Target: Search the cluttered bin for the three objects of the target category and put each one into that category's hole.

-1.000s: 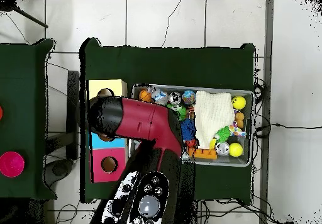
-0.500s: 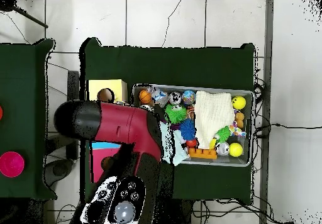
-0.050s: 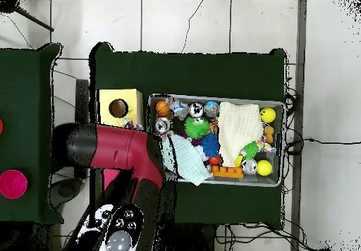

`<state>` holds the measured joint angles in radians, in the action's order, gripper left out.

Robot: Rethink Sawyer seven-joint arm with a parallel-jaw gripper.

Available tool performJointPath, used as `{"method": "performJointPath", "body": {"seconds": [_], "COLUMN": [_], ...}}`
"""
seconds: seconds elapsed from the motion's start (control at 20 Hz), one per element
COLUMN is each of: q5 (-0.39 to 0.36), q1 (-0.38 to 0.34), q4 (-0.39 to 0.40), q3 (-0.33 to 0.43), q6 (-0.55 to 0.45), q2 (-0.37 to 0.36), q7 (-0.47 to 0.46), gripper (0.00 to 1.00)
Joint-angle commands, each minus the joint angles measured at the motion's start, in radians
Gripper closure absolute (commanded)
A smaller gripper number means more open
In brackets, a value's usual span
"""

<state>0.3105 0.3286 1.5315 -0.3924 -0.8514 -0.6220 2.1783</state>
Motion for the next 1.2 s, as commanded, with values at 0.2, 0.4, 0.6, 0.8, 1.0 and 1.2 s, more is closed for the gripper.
{"method": "performJointPath", "body": {"seconds": [0.2,0.4,0.6,0.8,1.0,1.2], "q5": [0.042,0.037,0.036,0.038,0.047,0.048], "q1": [-0.001,0.004,0.02,0.033,0.039,0.043], "q4": [0.093,0.038,-0.03,-0.107,-0.162,-0.237], "q3": [0.012,-0.01,-0.035,-0.054,-0.057,-0.065], "q6": [0.017,-0.08,-0.176,-0.262,-0.312,-0.387], "q2": [0.058,0.047,0.046,0.056,0.067,0.077], "q7": [0.315,0.335,0.371,0.412,0.451,0.504], "gripper": [1.0,1.0,1.0,1.0,1.0,1.0]}}
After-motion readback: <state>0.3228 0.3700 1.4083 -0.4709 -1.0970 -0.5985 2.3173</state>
